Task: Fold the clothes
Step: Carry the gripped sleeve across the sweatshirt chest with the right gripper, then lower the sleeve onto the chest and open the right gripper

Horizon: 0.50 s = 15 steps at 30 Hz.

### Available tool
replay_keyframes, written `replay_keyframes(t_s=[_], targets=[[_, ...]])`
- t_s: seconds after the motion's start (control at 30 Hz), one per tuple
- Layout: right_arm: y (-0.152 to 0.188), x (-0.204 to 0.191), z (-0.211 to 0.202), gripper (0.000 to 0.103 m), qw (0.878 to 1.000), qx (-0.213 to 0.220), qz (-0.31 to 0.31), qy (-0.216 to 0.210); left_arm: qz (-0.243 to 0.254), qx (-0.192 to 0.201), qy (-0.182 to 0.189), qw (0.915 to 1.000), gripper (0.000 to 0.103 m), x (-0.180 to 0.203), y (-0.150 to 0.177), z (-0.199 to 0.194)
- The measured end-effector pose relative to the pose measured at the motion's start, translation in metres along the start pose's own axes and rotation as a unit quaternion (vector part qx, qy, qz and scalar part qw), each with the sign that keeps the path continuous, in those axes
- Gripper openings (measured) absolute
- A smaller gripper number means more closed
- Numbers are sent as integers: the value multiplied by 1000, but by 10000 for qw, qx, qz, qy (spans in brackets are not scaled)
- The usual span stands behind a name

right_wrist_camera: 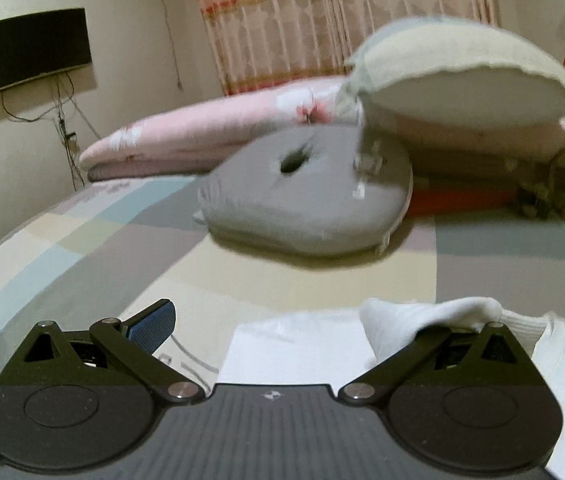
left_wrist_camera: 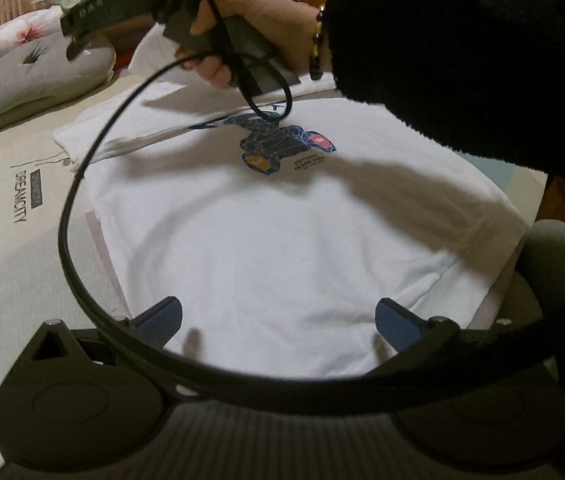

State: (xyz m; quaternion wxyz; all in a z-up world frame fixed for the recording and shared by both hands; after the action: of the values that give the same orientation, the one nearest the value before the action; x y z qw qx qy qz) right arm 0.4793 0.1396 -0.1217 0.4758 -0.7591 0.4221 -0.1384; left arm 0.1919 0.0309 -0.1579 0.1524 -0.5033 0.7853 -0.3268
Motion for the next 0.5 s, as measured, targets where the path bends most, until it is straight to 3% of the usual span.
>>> replay_keyframes(t_s=[0.17,0.3,0.5], targets=[[31,11,7,103,9970,-449,517,-355,1,-9,12,10000,102,2,0,1],[48,26,4,103,9879,-683,1235,-650,-13,-50,55,10000,102,5,5,3],[55,56,-16,103,9743,-714,1998,-759,31,-137,152,9998,102,9,12,6]])
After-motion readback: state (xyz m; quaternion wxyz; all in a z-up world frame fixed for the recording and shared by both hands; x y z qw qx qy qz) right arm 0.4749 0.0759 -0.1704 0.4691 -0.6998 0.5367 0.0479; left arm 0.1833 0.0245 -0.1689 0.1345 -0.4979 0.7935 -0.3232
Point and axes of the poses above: each gripper's, at about its wrist camera, not at the fingertips, and z roughly the way its jaws point, x to its right, y to its underside, the point moved 10 cm from there along z, roughly the way its jaws point, and after that the axes turned 1 degree about -z, right-handed, at the moved point
